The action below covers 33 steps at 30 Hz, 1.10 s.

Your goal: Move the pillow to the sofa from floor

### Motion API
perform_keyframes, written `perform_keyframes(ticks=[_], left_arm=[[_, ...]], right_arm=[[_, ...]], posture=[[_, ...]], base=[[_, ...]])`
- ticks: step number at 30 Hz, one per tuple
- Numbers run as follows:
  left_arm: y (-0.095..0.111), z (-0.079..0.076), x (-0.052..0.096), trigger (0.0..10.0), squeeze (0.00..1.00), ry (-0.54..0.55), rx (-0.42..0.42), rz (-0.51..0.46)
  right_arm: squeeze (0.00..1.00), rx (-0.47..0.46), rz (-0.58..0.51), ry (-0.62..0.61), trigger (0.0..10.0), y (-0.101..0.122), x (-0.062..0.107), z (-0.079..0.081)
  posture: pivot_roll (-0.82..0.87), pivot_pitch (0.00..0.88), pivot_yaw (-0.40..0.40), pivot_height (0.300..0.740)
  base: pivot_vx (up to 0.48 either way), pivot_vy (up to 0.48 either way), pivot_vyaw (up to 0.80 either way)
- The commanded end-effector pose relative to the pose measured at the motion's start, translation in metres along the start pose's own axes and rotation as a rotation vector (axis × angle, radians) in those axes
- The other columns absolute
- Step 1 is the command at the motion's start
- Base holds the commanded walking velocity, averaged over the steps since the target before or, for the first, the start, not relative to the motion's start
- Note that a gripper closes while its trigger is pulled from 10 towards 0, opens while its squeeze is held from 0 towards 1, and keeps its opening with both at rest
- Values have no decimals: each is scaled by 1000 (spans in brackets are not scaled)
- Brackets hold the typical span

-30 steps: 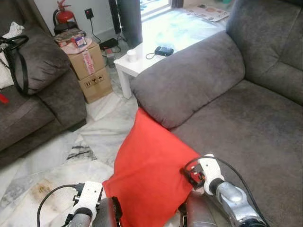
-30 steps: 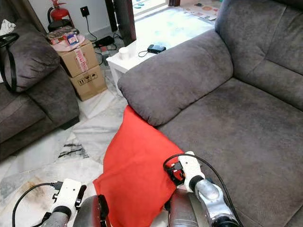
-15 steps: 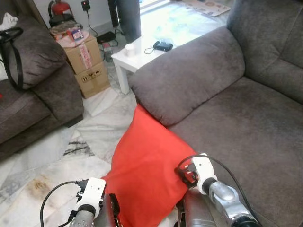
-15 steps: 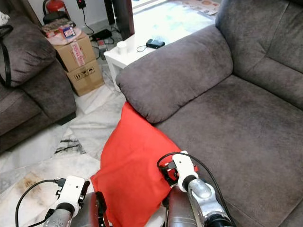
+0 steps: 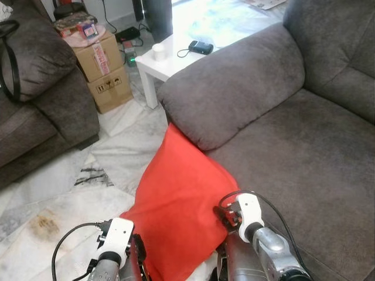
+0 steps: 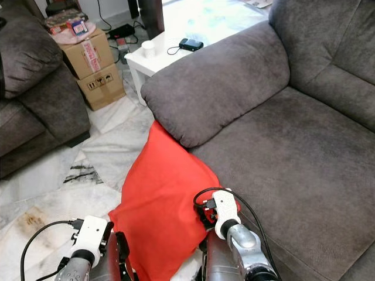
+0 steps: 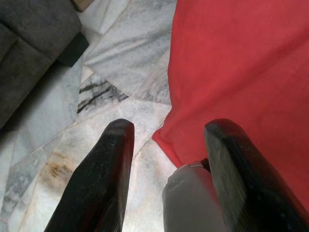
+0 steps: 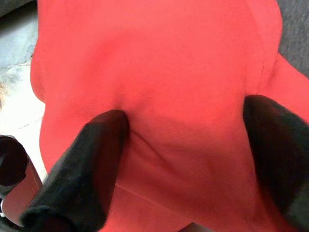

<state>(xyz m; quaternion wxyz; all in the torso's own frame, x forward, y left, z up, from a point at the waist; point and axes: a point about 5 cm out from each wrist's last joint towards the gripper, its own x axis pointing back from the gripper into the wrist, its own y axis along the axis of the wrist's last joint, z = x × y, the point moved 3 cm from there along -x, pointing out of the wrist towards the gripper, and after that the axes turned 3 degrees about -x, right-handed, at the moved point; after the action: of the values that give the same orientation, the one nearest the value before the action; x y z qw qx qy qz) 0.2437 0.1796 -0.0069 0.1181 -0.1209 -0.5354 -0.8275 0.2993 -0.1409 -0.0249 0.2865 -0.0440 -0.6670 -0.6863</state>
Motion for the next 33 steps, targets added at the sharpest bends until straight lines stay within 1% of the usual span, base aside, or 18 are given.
perform_keyframes(ticks=[1, 9, 19, 33], left_arm=[[-5, -1, 4, 10000, 0, -10, -28, 22], [-4, -1, 4, 10000, 0, -14, -34, 23], [0, 0, 1, 10000, 0, -14, -41, 11], [3, 2, -3, 10000, 0, -11, -44, 7]], right_arm=[[0, -19, 44, 4, 0, -12, 3, 1], [0, -15, 43, -16, 0, -10, 2, -2], [0, -5, 37, -7, 0, -8, 0, 1], [0, -16, 20, -11, 0, -3, -3, 2]], posture=[[-43, 230, 4, 580], [-45, 227, 5, 580], [-41, 218, 11, 580], [-38, 202, 15, 580]], base=[[0, 0, 0], [0, 0, 0], [0, 0, 0], [0, 0, 0]])
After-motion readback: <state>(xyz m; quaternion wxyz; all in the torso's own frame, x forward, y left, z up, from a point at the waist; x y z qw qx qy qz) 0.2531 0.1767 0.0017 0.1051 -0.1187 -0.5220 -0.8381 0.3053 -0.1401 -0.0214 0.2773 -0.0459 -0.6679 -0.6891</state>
